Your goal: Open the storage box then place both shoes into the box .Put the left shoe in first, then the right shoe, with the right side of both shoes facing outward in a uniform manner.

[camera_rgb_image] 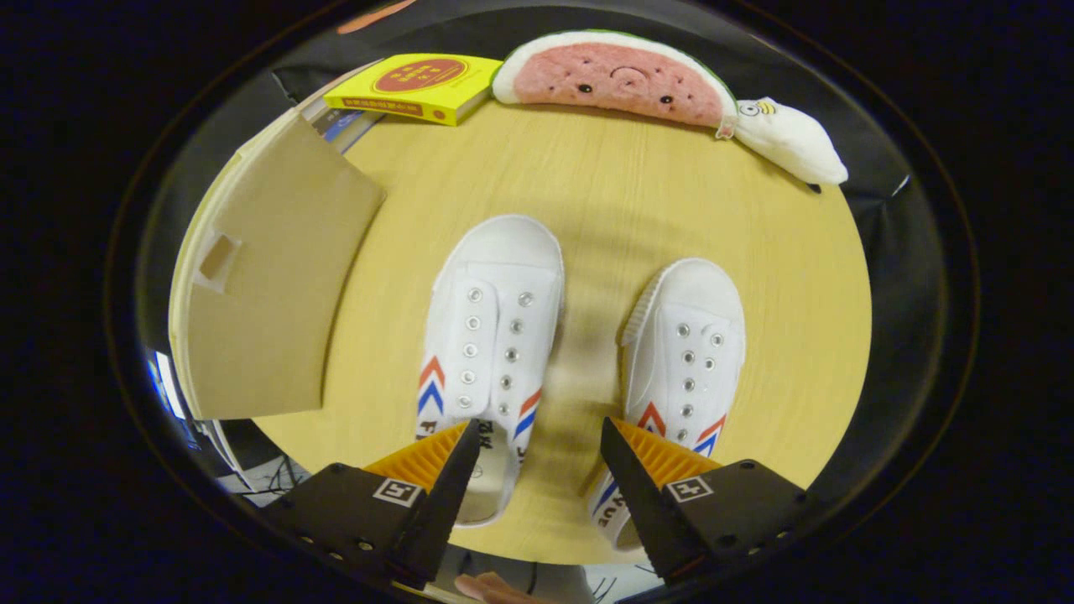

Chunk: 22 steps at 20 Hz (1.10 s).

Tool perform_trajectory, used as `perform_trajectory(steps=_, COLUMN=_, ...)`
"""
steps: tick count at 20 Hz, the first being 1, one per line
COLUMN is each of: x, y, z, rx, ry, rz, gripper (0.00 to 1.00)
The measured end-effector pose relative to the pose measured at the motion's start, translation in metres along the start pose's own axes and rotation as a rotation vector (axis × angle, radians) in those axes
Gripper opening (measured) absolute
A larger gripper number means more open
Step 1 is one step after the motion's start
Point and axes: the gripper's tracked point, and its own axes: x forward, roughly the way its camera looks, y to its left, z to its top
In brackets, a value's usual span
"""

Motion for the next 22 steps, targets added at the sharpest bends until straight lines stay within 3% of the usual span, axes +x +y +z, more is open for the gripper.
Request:
perform_trajectory(steps=2, x=0.009, y=0.000, z=0.004, rx=-0.019, ry=-0.023, rz=-0.009, gripper=0.83)
perform_trajectory(steps=4, x=0.017, y=0.011, z=0.003, rx=-0.013, ry=-0.024, rz=0.053, gripper=0.77)
perform_trajectory(steps=6, x=0.020, y=0.024, z=0.006, rx=0.013, ry=-0.031, rz=0.141, gripper=0.41)
perform_trajectory(steps=7, x=0.019, y=0.024, z=0.006, rx=0.022, ry=-0.042, rz=0.176, gripper=0.18)
perform_trajectory(steps=8, x=0.022, y=0.024, z=0.005, rx=0.032, ry=-0.043, rz=0.204, gripper=0.18)
perform_trajectory(steps=9, x=0.020, y=0.023, z=0.003, rx=0.056, ry=-0.040, rz=0.241, gripper=0.07)
perform_trajectory(steps=10, x=0.014, y=0.023, z=0.005, rx=0.105, ry=-0.042, rz=0.281, gripper=0.07)
perform_trajectory(steps=11, x=0.017, y=0.024, z=0.002, rx=0.143, ry=-0.031, rz=0.322, gripper=0.00)
perform_trajectory(steps=13, x=0.016, y=0.022, z=-0.001, rx=0.149, ry=-0.048, rz=0.379, gripper=0.00)
perform_trajectory(steps=19, x=-0.014, y=0.019, z=-0.020, rx=0.206, ry=-0.089, rz=0.406, gripper=0.00)
perform_trajectory(steps=22, x=-0.053, y=0.035, z=-0.019, rx=0.236, ry=-0.138, rz=0.470, gripper=0.00)
